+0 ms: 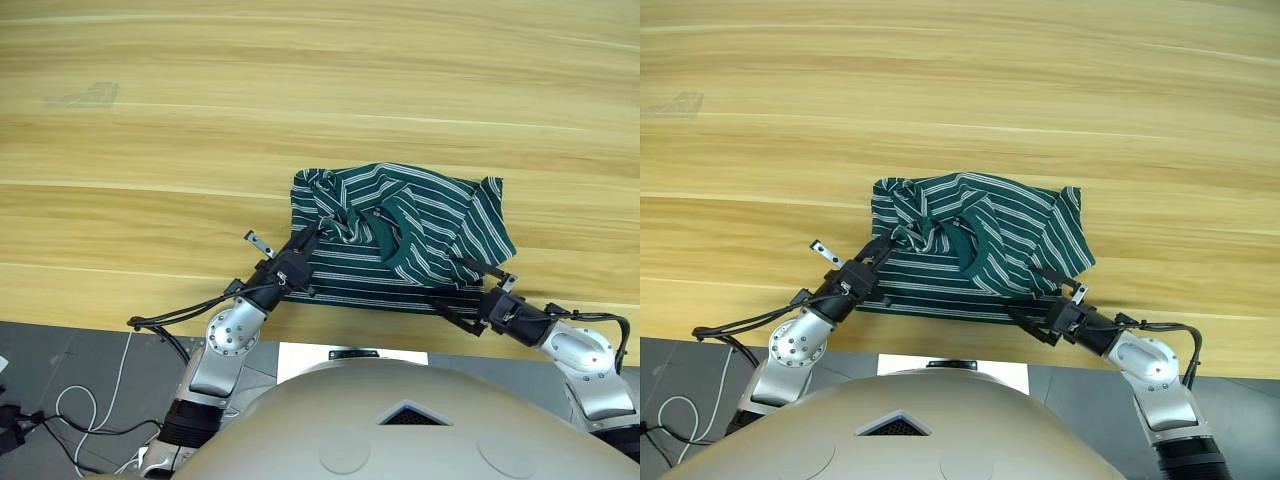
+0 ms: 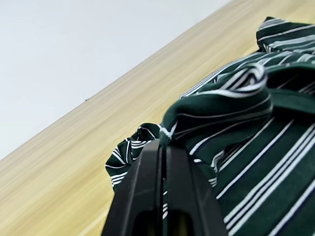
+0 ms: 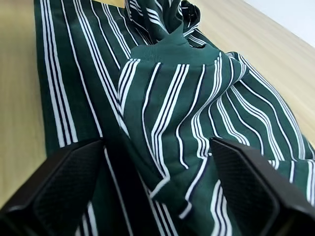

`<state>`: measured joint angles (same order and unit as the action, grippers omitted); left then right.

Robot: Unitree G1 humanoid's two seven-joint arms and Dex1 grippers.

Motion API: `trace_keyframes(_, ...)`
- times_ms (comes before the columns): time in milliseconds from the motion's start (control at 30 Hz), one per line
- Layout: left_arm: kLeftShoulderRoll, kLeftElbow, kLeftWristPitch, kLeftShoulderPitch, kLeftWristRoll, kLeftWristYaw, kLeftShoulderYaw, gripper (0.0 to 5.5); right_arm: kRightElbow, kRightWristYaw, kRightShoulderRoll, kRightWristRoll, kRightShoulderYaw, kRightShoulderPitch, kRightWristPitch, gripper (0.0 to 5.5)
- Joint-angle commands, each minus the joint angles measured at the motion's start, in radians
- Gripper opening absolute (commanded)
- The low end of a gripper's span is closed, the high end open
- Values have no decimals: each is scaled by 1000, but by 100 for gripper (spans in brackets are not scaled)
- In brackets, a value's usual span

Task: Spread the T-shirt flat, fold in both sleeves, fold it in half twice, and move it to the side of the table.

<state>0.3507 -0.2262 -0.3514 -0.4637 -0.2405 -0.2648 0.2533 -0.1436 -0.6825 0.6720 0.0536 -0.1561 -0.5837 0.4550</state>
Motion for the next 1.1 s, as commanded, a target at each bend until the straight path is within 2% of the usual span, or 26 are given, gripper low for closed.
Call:
trace_keyframes(33,-5,-10,10,-10,-8,4,7,2,11,-11,5,-20,-5,6,-12,397)
trace_keyframes(267,-10,-8,4,-19,-12,9,18,2,40,18,-13,-26,12,48,-46,397)
trace_keyframes(600,-15,-25,-9,-51,-14,10,54,0,71,42,-24,-29,18,66,-75,206)
trace_keyframes(833,-10,-3,-15,-44,-12,10,59,0,47,-44,11,41,21,27,-17,89)
trace_keyframes(1100,-21,39,-26,-39,-20,27,63,0,9,-118,46,104,60,15,-7,89)
